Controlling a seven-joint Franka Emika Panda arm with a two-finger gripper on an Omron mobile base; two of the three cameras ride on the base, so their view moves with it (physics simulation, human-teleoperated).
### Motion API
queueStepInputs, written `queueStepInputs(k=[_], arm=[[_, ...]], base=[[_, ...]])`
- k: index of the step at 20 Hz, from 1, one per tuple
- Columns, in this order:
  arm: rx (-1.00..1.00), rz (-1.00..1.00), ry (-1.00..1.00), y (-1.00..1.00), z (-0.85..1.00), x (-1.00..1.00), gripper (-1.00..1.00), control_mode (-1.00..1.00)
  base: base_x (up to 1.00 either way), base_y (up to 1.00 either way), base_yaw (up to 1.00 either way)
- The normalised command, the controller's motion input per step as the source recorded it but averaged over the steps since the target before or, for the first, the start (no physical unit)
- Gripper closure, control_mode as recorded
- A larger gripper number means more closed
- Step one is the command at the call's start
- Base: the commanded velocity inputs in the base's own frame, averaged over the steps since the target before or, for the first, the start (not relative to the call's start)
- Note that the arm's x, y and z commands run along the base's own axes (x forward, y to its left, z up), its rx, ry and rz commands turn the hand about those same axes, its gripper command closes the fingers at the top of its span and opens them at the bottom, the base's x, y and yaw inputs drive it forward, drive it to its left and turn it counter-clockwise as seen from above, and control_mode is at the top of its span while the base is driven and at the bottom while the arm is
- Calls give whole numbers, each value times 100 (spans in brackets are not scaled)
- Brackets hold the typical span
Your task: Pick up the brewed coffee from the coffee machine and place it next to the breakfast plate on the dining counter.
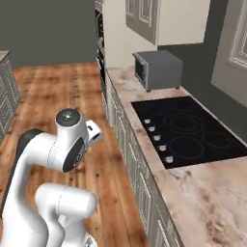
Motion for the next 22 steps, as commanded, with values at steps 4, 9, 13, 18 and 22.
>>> queueStepInputs(k=[4,9,13,18,22], arm=[[0,0,0,0,0,0,100,100],[0,0,0,0,0,0,100,100],[0,0,0,0,0,0,100,100],[0,0,0,0,0,0,100,100],[0,0,0,0,0,0,100,100]], base=[[0,6,96],[1,8,90],[36,27,71],[76,34,58],[100,39,44]])
